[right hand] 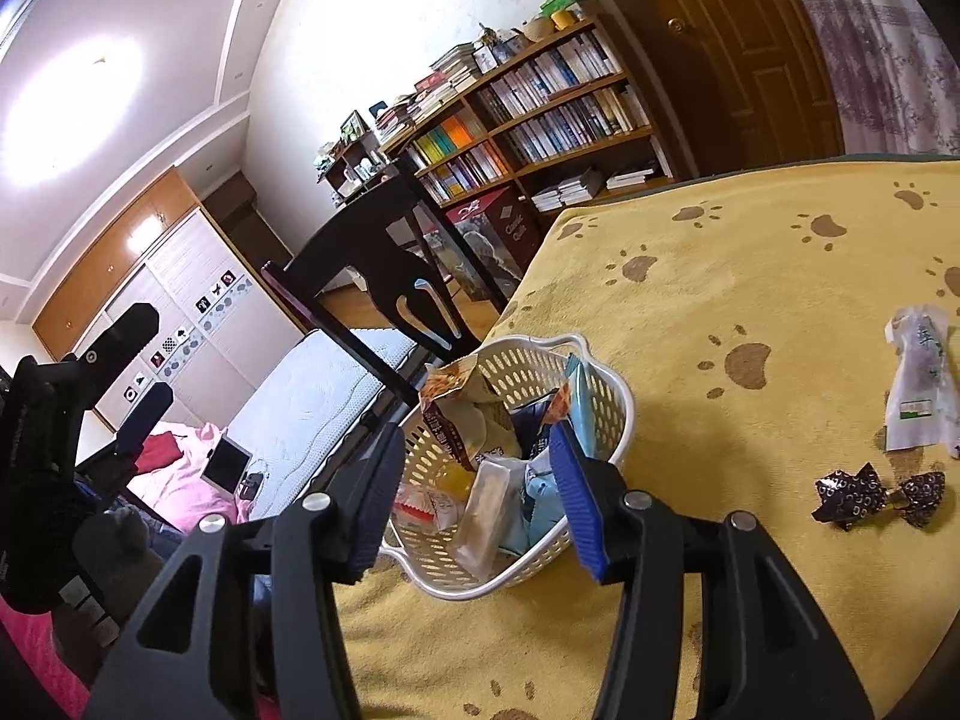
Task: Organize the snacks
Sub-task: 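Lower the granola bag into the basket and open the right tool, then move the right tool to the brown bar pack on the table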
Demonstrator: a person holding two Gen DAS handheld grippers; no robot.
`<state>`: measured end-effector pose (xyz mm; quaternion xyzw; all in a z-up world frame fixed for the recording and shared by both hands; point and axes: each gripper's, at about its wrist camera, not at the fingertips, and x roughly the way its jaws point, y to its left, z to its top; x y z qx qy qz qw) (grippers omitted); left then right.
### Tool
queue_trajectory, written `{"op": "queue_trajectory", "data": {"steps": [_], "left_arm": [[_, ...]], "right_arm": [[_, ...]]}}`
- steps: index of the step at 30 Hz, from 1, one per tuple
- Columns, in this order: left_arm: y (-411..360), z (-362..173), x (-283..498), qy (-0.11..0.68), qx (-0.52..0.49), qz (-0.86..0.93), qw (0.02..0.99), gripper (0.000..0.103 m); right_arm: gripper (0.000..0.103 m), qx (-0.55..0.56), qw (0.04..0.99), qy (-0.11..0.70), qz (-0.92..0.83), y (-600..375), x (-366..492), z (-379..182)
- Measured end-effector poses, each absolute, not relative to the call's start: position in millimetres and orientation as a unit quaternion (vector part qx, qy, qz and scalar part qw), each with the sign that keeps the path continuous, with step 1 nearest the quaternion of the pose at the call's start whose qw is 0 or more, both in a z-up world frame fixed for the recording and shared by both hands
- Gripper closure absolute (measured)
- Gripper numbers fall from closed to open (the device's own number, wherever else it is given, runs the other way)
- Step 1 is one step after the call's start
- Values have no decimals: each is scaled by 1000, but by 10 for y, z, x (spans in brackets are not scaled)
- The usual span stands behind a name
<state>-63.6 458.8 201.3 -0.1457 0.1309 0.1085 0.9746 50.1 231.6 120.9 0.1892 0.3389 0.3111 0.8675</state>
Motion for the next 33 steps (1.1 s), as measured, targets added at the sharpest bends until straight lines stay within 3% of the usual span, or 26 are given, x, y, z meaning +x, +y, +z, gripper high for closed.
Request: {"op": "queue_trajectory", "data": {"steps": [6, 9, 17, 22, 33], "left_arm": [[4571, 2000, -622, 133, -143, 104, 975, 3], [4554, 1994, -624, 134, -141, 102, 976, 3], [4535, 1998, -612, 136, -140, 99, 976, 3], [4528, 1997, -609, 137, -139, 97, 976, 3], [4424, 1987, -578, 145, -132, 87, 977, 3]], "right_arm": [[50, 199, 866, 343, 305, 2262, 505, 1162], [36, 212, 866, 342, 298, 2205, 511, 1134], [35, 231, 864, 344, 285, 2073, 524, 1075], [26, 247, 860, 346, 283, 2008, 522, 1044], [26, 258, 861, 351, 262, 1833, 519, 935]]}}
